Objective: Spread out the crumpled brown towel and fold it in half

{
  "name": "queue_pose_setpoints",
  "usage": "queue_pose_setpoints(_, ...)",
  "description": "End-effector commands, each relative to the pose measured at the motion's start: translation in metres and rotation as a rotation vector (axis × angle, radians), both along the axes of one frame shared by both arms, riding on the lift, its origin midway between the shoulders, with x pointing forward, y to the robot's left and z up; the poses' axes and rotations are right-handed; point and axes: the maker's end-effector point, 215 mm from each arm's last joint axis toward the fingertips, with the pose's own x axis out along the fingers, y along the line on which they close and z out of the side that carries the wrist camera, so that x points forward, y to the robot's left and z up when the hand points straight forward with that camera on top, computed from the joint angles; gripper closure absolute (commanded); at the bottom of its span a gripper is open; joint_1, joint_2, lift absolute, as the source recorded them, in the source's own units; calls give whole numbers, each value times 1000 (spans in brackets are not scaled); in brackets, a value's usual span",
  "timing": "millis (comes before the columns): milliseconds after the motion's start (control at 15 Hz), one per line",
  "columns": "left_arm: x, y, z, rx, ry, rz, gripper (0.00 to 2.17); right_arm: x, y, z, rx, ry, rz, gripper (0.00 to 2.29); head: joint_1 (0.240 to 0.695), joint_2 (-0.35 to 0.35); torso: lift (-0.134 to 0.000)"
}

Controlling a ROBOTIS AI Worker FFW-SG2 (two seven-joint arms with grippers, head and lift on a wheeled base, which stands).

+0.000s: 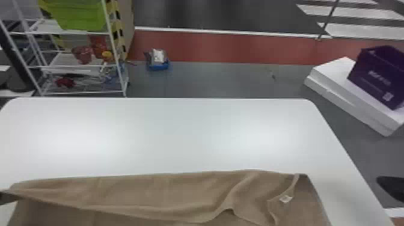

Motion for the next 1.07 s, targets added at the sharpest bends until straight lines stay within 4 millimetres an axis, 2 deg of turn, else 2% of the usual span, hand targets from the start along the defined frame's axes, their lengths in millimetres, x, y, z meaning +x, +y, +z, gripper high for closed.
queue_pose_setpoints(0,-6,1,-1,22,-6,-6,1332,-4,2,1,-1,-2,5,1892,695,-109,-124)
queue_pose_setpoints(133,-4,-1,0,23,-8,-10,1332,-3,10,2,13,-1,8,1818,695,-105,-124)
queue_pose_setpoints(200,-4,-3,-1,20,-8,-14,1332,-1,20,4,33,-3,11,1355,695,-104,-124)
queue_pose_setpoints(267,-4,-2,0,24,-7,-14,1332,0,34,8,85,20,11,502,695,-100,-124)
queue_pose_setpoints(333,-4,-2,-1,24,-6,-12,1332,0,49,9,133,57,16,43,695,-92,-124)
queue_pose_setpoints(400,-3,-2,-1,24,-7,-12,1332,1,65,14,150,40,21,-2,695,-64,-124)
queue_pose_setpoints(533,-3,-1,-3,26,-9,-11,1332,-3,83,20,160,19,30,49,695,-20,-124)
queue_pose_setpoints(600,-3,0,-6,25,-4,-7,1332,-9,93,13,187,65,36,235,695,2,-124)
queue_pose_setpoints(667,-3,2,-8,28,-6,-4,1332,-15,100,5,224,121,31,302,695,20,-124)
queue_pose_setpoints(800,-4,5,-12,27,0,0,1332,-27,103,-12,225,189,24,302,695,69,-124)
queue_pose_setpoints(933,-1,2,-17,26,-12,-7,1332,-41,99,-32,231,243,9,319,695,87,-124)
queue_pose_setpoints(1000,-1,2,-18,25,-14,-8,1332,-46,106,-42,243,263,22,323,695,90,-124)
